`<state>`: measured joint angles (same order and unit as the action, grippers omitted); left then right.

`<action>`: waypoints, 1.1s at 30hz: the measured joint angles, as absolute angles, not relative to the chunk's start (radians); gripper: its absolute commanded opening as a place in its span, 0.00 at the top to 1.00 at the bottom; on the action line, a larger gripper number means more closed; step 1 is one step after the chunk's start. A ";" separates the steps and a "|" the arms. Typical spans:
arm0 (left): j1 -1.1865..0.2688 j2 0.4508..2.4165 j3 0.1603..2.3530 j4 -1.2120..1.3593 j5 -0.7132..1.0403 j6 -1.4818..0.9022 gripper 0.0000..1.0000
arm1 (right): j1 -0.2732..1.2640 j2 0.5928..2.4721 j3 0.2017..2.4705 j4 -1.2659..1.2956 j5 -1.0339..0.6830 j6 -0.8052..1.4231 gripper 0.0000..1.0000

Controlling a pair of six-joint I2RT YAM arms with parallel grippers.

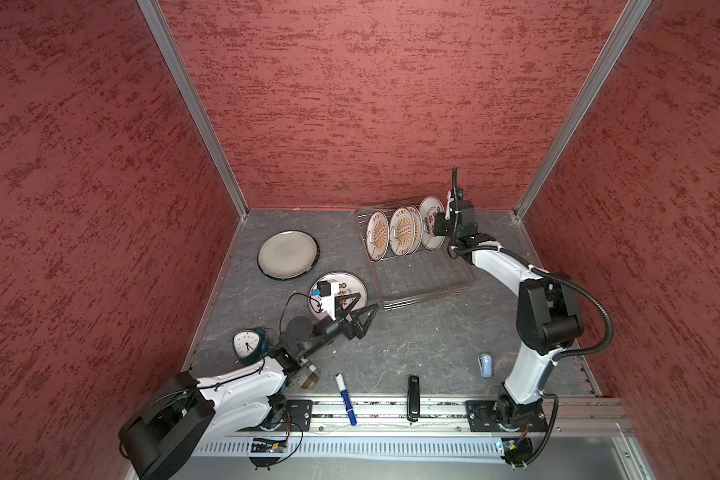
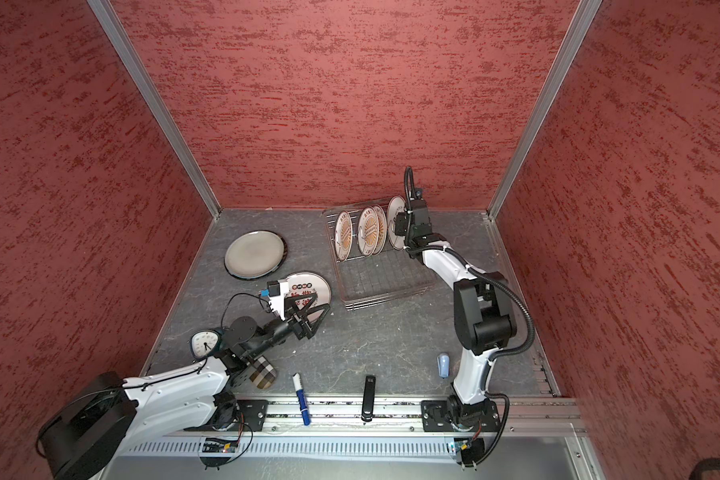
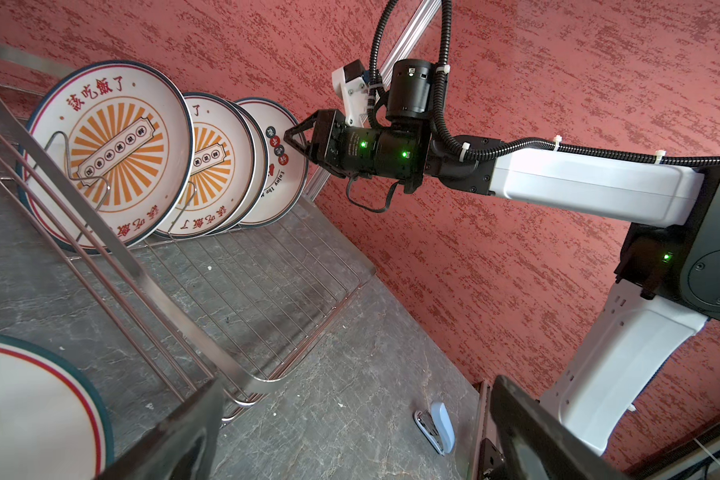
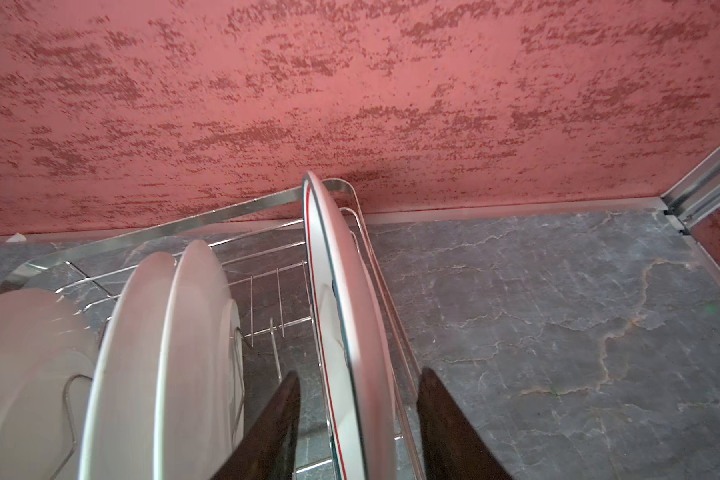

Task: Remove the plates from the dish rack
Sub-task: 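Reach the right gripper down onto the farthest printed plate in the rack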

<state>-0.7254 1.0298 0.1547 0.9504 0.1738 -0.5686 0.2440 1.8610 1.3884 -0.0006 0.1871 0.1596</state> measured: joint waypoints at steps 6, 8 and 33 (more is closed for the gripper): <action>-0.730 1.030 0.162 0.952 0.162 -0.561 0.01 | 0.244 1.894 1.409 -0.018 0.199 0.144 0.59; -0.732 1.030 0.162 0.953 0.162 -0.558 0.01 | 0.244 1.902 1.414 -0.018 0.203 0.143 0.60; -0.743 1.028 0.162 0.949 0.116 -0.543 0.01 | 0.246 1.945 1.445 -0.023 0.236 0.112 0.74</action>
